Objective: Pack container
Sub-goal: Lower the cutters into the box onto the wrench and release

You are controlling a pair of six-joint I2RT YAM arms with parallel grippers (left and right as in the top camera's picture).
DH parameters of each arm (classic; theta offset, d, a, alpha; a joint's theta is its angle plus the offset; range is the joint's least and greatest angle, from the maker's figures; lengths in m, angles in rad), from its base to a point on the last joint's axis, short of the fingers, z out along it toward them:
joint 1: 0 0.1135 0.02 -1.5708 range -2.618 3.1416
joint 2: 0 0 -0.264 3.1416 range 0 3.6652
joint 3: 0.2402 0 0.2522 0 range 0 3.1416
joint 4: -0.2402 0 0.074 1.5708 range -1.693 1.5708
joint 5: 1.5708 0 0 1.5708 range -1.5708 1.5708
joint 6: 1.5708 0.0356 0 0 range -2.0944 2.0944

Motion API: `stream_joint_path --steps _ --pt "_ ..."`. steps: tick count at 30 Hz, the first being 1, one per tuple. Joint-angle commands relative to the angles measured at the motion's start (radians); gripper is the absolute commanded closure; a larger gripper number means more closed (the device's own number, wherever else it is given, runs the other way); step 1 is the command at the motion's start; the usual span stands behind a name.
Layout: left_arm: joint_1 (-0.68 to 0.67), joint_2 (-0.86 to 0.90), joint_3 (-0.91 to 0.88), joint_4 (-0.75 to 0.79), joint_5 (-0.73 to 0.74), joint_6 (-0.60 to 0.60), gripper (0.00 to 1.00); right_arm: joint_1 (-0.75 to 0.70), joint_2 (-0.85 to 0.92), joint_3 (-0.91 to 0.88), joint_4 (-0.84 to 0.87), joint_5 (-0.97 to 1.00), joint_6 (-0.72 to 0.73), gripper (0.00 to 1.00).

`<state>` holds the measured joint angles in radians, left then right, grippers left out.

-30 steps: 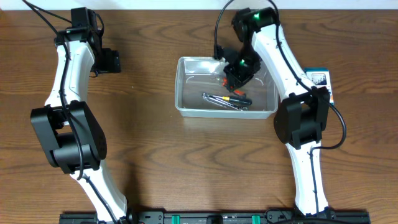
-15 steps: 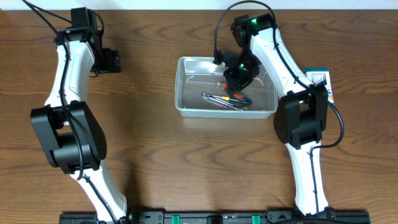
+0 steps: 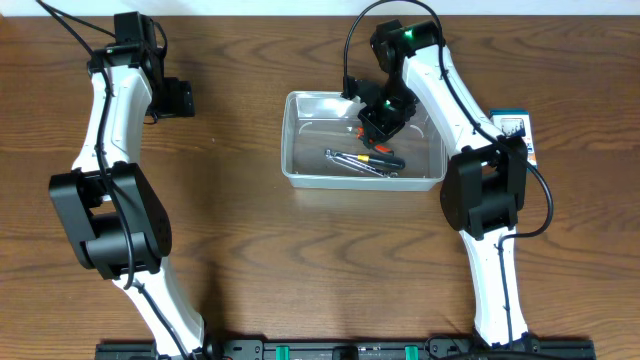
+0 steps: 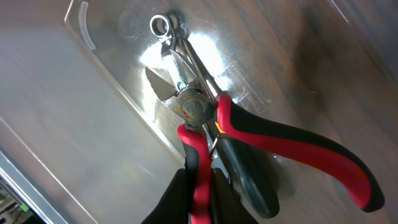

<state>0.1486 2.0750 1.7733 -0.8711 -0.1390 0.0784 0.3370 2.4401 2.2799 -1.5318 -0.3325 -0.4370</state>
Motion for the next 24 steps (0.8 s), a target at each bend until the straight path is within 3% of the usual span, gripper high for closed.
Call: stream_joint_path --steps 1,15,24 --pt "0.001 0.018 -0.004 -0.003 -0.015 -0.002 0.02 0.008 -0.014 -0.012 -0.001 0.003 -0.005 0.93" --pt "0.001 0.018 -0.004 -0.003 -0.015 -0.002 0.02 0.009 -0.014 -0.077 0.023 0.014 -0.005 0.94" --pt "0.001 0.018 -0.004 -0.003 -0.015 -0.002 0.02 0.008 -0.014 -0.077 0.026 0.014 -0.005 0.84"
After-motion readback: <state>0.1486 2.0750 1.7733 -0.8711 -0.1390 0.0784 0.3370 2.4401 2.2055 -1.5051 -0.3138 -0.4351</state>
